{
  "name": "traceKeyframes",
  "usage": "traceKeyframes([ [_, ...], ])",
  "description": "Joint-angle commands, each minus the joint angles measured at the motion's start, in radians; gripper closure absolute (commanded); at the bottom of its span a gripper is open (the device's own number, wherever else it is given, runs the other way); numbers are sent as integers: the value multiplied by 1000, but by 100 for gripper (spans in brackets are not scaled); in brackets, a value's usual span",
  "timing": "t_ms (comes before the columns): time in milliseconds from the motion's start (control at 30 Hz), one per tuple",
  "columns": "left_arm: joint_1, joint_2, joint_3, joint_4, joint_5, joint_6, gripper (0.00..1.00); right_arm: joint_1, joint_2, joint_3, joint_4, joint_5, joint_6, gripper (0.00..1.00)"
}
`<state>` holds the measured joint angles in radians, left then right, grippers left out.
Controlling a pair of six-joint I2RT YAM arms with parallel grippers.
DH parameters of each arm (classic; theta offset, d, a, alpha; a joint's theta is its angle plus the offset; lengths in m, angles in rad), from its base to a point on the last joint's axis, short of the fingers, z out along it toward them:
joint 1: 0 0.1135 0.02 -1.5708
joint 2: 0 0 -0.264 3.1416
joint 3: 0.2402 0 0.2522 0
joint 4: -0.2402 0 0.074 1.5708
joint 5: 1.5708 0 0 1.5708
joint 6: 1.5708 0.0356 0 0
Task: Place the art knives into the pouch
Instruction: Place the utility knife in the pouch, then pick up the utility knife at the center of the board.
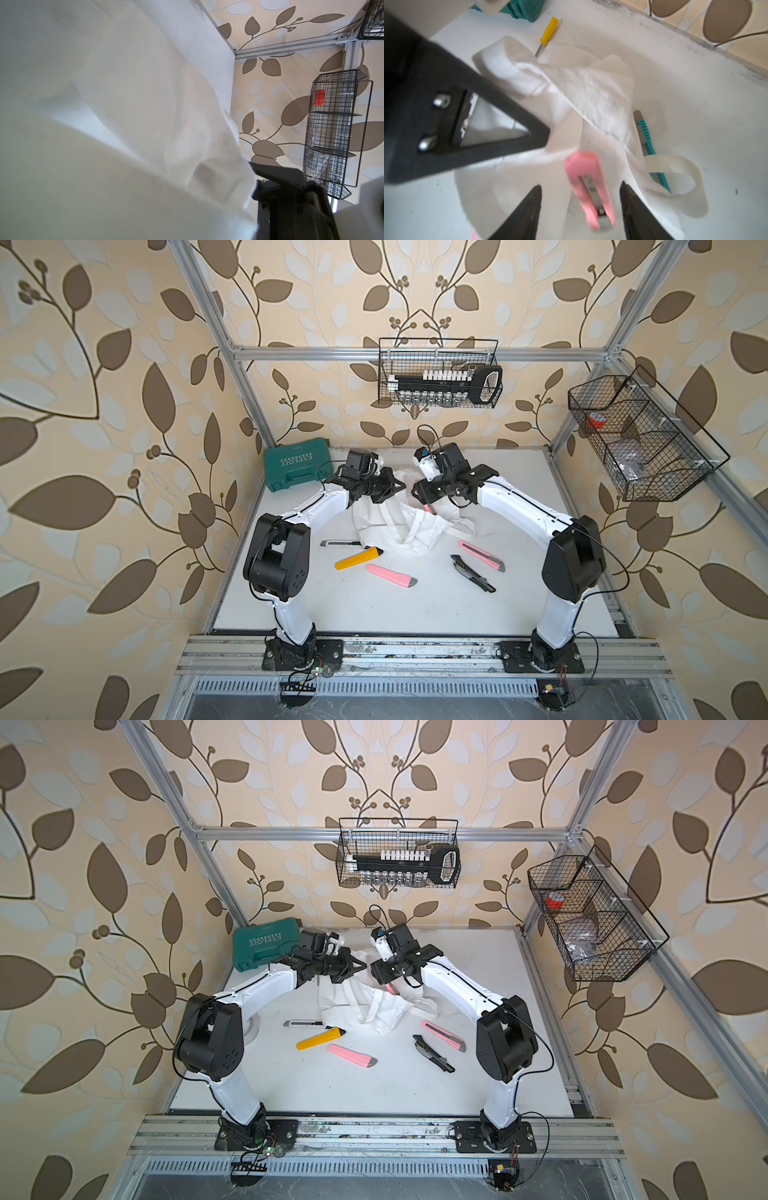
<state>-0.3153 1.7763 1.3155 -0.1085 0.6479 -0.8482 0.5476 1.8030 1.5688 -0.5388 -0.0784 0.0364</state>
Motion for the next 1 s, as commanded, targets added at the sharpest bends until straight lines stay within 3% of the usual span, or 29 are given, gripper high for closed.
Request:
traceKeyframes([
  [0, -10, 6, 37, -2, 18, 6, 100, 0, -149, -70, 23, 48, 5, 34],
  [167, -10, 8, 32, 6, 16, 2, 100, -29, -252, -139, -2, 141, 44, 31],
  [367, -7, 6, 31, 7, 3, 0, 100, -124, -243, -183, -157, 306, 178, 32],
  [500, -7, 7, 31, 9, 7, 0, 100, -198, -256, -291, -171, 252, 254, 31],
  [633, -7, 6, 25, 18, 9, 0, 100, -202, -273, -398, -160, 152, 299, 30],
  [967, -7, 8, 28, 18, 13, -29, 100, -27, -386, -636, -173, 117, 418, 30],
])
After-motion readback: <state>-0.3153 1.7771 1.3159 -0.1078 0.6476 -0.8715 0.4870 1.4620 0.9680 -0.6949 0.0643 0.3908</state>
